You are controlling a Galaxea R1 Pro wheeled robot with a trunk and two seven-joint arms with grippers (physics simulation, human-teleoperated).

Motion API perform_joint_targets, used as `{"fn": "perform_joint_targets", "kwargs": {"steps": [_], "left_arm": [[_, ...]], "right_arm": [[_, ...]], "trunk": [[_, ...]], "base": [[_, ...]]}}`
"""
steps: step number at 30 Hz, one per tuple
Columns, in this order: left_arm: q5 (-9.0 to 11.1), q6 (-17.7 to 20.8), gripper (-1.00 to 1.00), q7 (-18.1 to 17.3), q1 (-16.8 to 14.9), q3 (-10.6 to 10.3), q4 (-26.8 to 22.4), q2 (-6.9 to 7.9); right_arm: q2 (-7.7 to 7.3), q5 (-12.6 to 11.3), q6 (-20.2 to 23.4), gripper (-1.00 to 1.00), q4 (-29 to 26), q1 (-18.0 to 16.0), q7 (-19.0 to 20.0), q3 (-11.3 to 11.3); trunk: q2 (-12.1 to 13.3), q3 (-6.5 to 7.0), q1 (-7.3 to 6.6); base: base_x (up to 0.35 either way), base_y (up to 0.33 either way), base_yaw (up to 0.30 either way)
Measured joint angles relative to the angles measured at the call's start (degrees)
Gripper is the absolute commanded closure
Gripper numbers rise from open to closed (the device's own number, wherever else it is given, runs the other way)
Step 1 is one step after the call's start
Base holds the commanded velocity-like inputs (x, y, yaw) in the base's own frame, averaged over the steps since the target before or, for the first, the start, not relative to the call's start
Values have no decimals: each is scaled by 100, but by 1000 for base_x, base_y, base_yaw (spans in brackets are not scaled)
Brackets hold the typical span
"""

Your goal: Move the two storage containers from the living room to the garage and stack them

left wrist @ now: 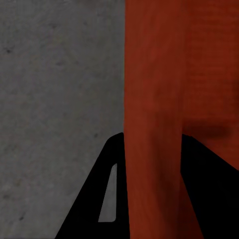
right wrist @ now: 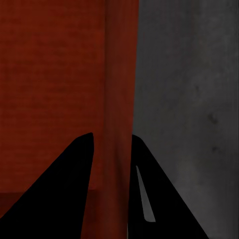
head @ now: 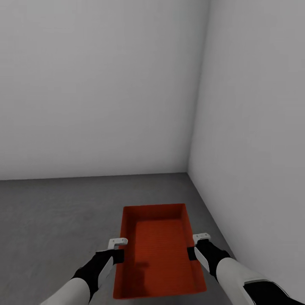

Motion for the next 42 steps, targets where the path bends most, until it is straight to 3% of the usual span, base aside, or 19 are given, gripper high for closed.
{"fn": "perform_joint_targets", "kwargs": {"steps": [25, 42], "left_arm": [[0, 0, 100, -1, -3, 0, 0, 0], [-1, 3, 100, 0, 0, 0, -1, 0]], "right_arm": [[0, -9, -1, 100, 1, 0, -2, 3], [0, -6, -1, 100, 0, 0, -2, 5]], "trunk": [[0, -198, 0], [0, -211, 2]], "base": [[303, 0, 0], [219, 0, 0]]}}
